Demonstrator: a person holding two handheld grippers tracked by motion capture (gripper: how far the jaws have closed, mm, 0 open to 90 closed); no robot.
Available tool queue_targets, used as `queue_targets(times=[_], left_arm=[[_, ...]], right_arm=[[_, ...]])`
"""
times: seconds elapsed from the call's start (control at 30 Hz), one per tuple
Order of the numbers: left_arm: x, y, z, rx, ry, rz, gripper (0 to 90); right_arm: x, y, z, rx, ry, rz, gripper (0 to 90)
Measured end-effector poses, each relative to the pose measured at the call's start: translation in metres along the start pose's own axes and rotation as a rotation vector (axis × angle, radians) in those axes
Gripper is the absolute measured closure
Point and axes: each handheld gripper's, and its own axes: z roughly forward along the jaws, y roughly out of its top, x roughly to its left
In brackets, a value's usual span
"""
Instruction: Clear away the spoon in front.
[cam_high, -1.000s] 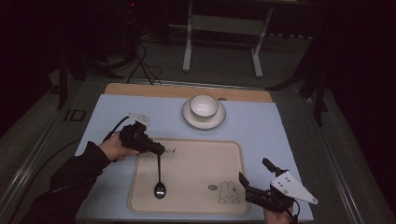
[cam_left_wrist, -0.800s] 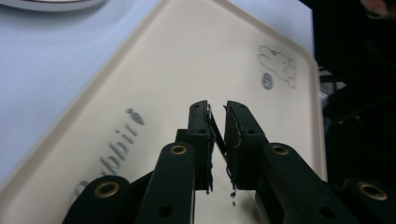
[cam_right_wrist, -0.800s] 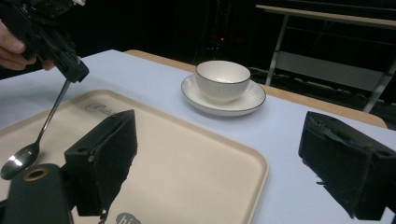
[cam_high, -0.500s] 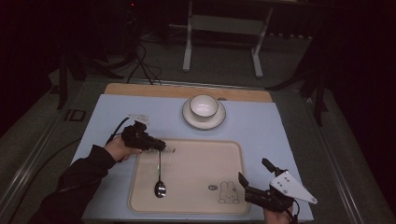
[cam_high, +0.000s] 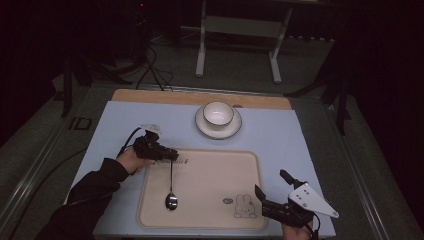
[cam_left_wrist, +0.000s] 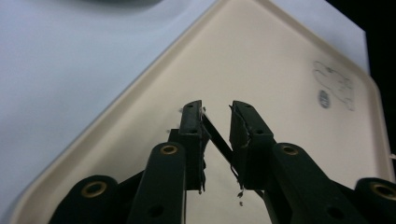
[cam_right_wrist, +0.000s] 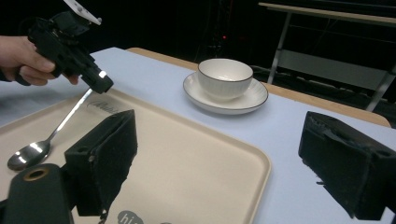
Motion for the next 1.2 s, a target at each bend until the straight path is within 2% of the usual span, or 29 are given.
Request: queue_targets(times=[0.13,0.37,0.47,0.6,0.7,0.97,1.07,1.2], left_arm=[[0.003,-0.002,0.005,0.004,0.034,-0.011,72.8],[0.007,-0.007,0.014,-0.001,0.063,-0.035,70.8],[0.008,-0.008,0.016,0.000,0.074,-0.026,70.8],[0.008,-0.009,0.021,0.014,0.083,-0.034,69.6],[0.008,-0.010,0.024,0.024,0.105,-0.038,68.4],[0.008,-0.011,0.028,0.016,0.170,-0.032,64.0],[0.008,-0.011,0.029,0.008,0.184,-0.033,62.7],[0.007,-0.009,0.028,-0.003,0.184,-0.029,60.7]], right_arm=[[0.000,0.000,0.000,0.004,0.003,0.002,11.5],[0.000,0.000,0.001,0.005,0.005,0.002,11.6],[0.000,0.000,0.001,0.007,0.007,0.002,11.6],[0.000,0.000,0.001,0.008,0.010,0.002,11.6],[0.000,0.000,0.001,0.008,0.010,0.002,11.6],[0.001,-0.001,0.002,0.011,0.014,0.002,11.6],[0.001,-0.001,0.002,0.011,0.015,0.002,11.6],[0.001,-0.001,0.002,0.011,0.015,0.003,11.6]])
